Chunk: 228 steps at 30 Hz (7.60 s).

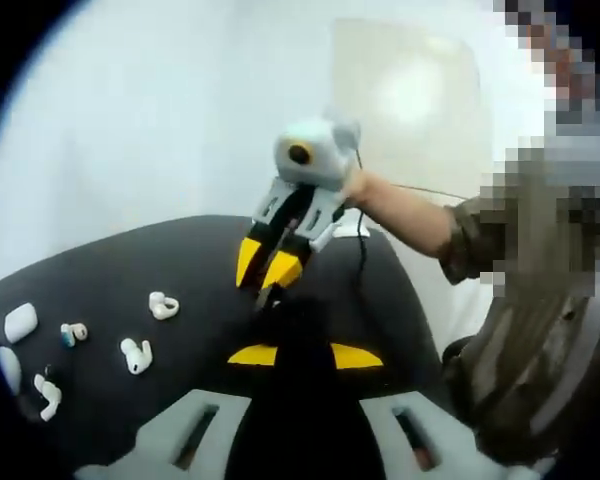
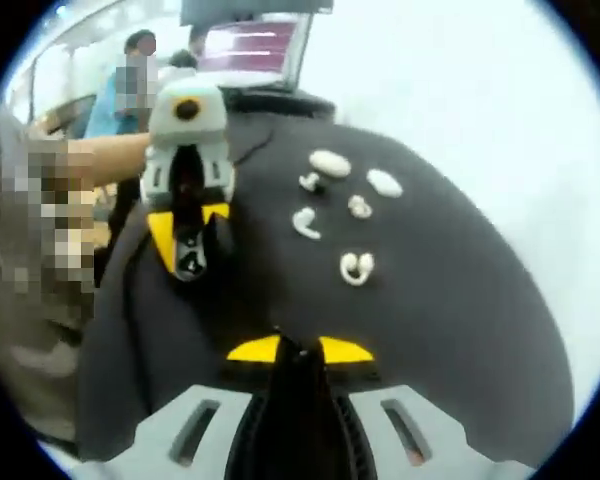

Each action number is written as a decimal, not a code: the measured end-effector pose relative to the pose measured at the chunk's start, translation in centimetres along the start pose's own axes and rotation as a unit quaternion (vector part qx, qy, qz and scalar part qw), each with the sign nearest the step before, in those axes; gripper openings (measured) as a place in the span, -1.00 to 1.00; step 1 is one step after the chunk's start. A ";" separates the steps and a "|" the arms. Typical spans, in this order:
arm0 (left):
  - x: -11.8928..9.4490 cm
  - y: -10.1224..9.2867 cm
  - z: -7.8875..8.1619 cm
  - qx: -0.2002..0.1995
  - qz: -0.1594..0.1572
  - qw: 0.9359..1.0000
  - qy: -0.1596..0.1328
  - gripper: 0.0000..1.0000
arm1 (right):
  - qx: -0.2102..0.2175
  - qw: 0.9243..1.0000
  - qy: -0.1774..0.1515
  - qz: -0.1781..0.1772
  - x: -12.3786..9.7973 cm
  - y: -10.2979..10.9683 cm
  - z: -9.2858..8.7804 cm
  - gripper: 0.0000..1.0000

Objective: Pick up three earphones and place each one into its charging case using tactile feedback, ensure that each earphone is properly inserted and securely positioned inside the case.

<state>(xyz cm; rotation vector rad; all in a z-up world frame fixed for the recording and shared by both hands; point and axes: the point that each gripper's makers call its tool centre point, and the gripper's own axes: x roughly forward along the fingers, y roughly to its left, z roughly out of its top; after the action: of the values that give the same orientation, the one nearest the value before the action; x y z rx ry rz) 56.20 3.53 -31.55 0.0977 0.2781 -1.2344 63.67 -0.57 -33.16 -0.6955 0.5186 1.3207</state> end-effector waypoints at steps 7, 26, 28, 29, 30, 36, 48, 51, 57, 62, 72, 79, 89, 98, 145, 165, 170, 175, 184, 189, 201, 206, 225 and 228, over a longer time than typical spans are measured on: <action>0.0 0.0 0.0 -0.006 -0.001 1.000 0.000 -0.71 | 0.024 0.999 -0.036 0.000 -0.2 0.1 0.3 -0.69; 0.1 -0.2 -0.5 0.001 0.002 1.000 0.014 -0.71 | 0.117 0.931 -0.290 0.188 -3.9 5.2 4.6 -0.39; 0.1 -0.3 -0.6 0.003 0.003 1.000 0.016 -0.71 | 0.102 0.944 -0.257 0.182 -2.0 5.7 3.9 -0.39; 0.2 -0.3 -0.6 0.005 0.003 1.000 0.017 -0.71 | 0.096 0.948 -0.242 0.185 -1.3 6.1 3.8 -0.39; 0.2 -0.3 -0.6 0.006 0.003 1.000 0.017 -0.71 | 0.094 0.948 -0.239 0.187 -0.9 6.3 3.9 -0.39; 0.3 -0.3 -0.7 0.013 0.005 1.000 0.019 -0.71 | 0.099 0.938 -0.267 0.197 0.1 7.4 5.9 -0.43; 0.3 0.1 -0.7 0.013 0.010 1.000 0.019 -0.71 | 0.049 0.950 -0.262 0.164 -0.6 7.1 4.9 -0.63; 0.2 0.2 -0.7 0.015 0.014 1.000 0.019 -0.71 | 0.057 0.950 -0.259 0.162 -0.7 6.6 4.5 -0.63; -0.1 0.9 -0.4 0.014 0.031 0.999 0.013 -0.70 | 0.069 0.953 -0.255 0.149 -1.8 5.3 3.2 -0.63; -2.0 1.8 3.0 -0.031 0.034 0.997 -0.069 -0.53 | 0.109 0.946 -0.262 0.153 -1.8 4.4 3.1 -0.63; -11.6 11.0 2.9 -0.029 0.234 0.967 0.094 -0.64 | 0.093 0.949 -0.257 0.156 -1.3 5.0 3.2 -0.63; -10.3 13.8 3.2 -0.039 0.241 0.948 0.203 -0.65 | 0.093 0.950 -0.256 0.155 -1.2 5.1 3.2 -0.63; -7.9 15.4 -0.5 -0.017 0.213 0.912 0.350 -0.64 | 0.095 0.949 -0.257 0.157 -1.1 5.1 3.2 -0.63; -8.7 16.3 -2.5 -0.041 0.221 0.900 0.373 -0.72 | 0.088 0.951 -0.254 0.155 -1.0 5.4 3.3 -0.63; 3.0 6.9 1.9 -0.196 0.137 0.960 0.145 -0.81 | -0.001 0.953 -0.247 0.175 -1.2 8.0 3.1 -0.63; 0.9 7.1 0.0 -0.210 0.228 0.930 0.197 -0.76 | 0.003 0.954 -0.243 0.175 -1.0 8.0 3.0 -0.63; -0.6 7.0 1.6 -0.216 0.217 0.937 0.169 -0.58 | 0.006 0.955 -0.239 0.176 -0.9 8.0 2.8 -0.63; -3.1 8.0 3.8 -0.219 0.216 0.944 0.120 -0.68 | 0.003 0.956 -0.234 0.176 -0.8 8.0 2.6 -0.63; -2.7 7.0 -0.3 -0.175 0.192 0.946 0.191 -0.71 | 0.005 0.956 -0.234 0.178 -0.7 8.0 2.5 -0.63; -1.3 7.0 -1.1 -0.122 0.191 0.955 0.192 -0.57 | 0.007 0.955 -0.235 0.180 -0.7 7.9 2.5 -0.63; -1.9 6.1 -1.2 -0.104 0.216 0.949 0.207 -1.00 | 0.009 0.954 -0.236 0.183 -0.7 7.9 2.5 -0.63; -1.7 7.1 1.1 -0.015 0.209 0.961 0.183 -0.67 | 0.010 0.954 -0.236 0.183 -0.7 7.9 2.5 -0.63; -1.2 5.4 -1.2 0.001 0.112 0.959 0.262 -0.82 | 0.014 0.953 -0.237 0.187 -0.7 8.0 2.5 -0.63; -1.7 4.4 -1.4 -0.006 0.105 0.959 0.265 -0.82 | 0.015 0.953 -0.237 0.188 -0.7 7.9 2.5 -0.63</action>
<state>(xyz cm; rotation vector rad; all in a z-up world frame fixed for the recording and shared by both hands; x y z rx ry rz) 59.61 6.83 -32.77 0.4410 0.7218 -0.9763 55.66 1.54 -32.24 -0.2376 0.2837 1.7674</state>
